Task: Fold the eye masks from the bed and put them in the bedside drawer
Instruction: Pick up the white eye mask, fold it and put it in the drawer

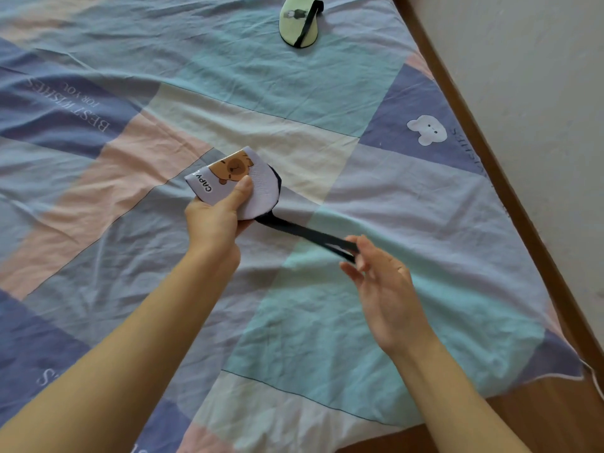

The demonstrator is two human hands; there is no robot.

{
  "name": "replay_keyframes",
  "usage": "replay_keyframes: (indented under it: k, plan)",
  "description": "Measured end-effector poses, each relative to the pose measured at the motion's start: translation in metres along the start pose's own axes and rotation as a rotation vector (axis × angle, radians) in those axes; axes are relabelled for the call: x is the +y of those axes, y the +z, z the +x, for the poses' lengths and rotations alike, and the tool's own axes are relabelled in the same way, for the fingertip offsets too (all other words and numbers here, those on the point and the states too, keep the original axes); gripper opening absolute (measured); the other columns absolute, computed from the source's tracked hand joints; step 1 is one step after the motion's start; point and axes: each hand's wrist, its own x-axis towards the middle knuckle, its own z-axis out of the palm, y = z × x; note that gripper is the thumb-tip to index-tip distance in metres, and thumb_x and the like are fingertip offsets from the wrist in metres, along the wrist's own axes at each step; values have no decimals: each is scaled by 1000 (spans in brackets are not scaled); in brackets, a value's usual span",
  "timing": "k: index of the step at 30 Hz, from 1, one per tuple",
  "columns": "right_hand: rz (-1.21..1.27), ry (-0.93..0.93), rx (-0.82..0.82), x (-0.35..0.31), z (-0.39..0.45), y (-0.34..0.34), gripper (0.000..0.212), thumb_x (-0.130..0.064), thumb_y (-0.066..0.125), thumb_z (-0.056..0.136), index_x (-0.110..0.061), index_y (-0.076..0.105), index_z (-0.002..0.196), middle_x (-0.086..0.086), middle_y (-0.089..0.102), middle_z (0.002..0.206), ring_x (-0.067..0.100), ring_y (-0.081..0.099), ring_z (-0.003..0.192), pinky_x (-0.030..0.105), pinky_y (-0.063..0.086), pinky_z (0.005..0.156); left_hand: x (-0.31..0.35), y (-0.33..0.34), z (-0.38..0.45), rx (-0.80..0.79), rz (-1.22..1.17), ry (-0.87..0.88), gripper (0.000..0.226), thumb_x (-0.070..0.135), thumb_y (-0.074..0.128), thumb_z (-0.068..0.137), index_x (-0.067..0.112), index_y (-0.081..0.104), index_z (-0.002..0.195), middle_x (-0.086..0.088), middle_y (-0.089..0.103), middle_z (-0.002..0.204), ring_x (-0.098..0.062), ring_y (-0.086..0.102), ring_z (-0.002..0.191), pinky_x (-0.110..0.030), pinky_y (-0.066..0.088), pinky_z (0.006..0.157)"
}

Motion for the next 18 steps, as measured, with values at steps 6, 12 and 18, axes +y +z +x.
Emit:
replay_keyframes:
  k: [6,12,18]
  plan:
    - [509,51,-63,-22,10,4,38,-39,41,86,-19,68,103,-1,72,101,14,62,103,35,37,95,-17,-5,-14,-174,134,-3,20,9,72,80,14,67,98,-2,72,94,-13,70,81,-26,58,67]
    - [-832,-110,88,-13,26,-8,51,-58,27,95,-29,54,127,-12,63,119,6,50,118,34,37,99,-22,-8,-28,-317,160,-44,21,7,70,79,10,68,100,-6,74,92,-17,72,82,-28,59,71]
    - [-1293,-104,-156,3,14,-26,30,-57,53,85,-31,63,73,-14,60,78,5,49,88,30,33,80,-9,-10,-14,-127,4,-4,19,10,70,82,15,65,100,1,71,94,-11,70,84,-26,58,67]
